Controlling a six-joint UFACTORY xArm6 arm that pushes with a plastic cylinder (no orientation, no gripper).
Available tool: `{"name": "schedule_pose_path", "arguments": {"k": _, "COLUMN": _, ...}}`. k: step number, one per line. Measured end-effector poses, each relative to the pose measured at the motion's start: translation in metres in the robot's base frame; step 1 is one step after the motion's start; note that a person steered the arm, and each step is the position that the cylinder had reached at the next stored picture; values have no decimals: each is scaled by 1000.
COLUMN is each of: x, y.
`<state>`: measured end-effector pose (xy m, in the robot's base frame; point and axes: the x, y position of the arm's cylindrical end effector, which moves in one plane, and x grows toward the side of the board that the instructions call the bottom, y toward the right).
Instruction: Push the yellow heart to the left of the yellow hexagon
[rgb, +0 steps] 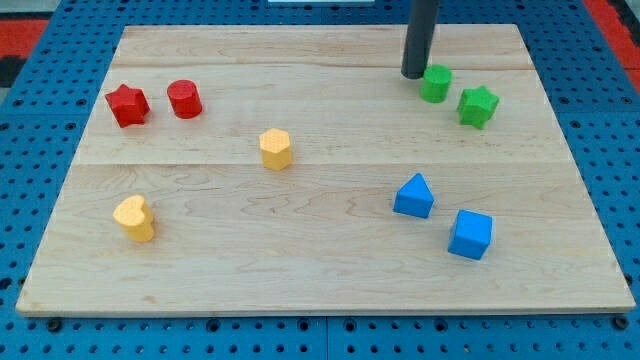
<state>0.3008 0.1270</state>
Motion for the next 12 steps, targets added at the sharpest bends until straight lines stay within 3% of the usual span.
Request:
{"name": "schedule_pose_path", "arguments": {"k": 1, "x": -2, "y": -17}}
{"name": "schedule_pose_path", "arguments": {"k": 2, "x": 16, "y": -92}}
{"name": "schedule_pose_path", "arguments": {"k": 4, "x": 183, "y": -118}}
{"name": "schedule_pose_path", "arguments": {"k": 5, "x": 259, "y": -212}}
{"name": "schedule_pose_path", "arguments": {"k": 6, "x": 261, "y": -341}}
{"name": "schedule_pose_path", "arguments": {"k": 7, "x": 260, "y": -352}}
{"name": "schedule_pose_path", "arguments": {"k": 9, "x": 227, "y": -342}}
{"name": "schedule_pose_path", "arguments": {"k": 12, "x": 213, "y": -241}}
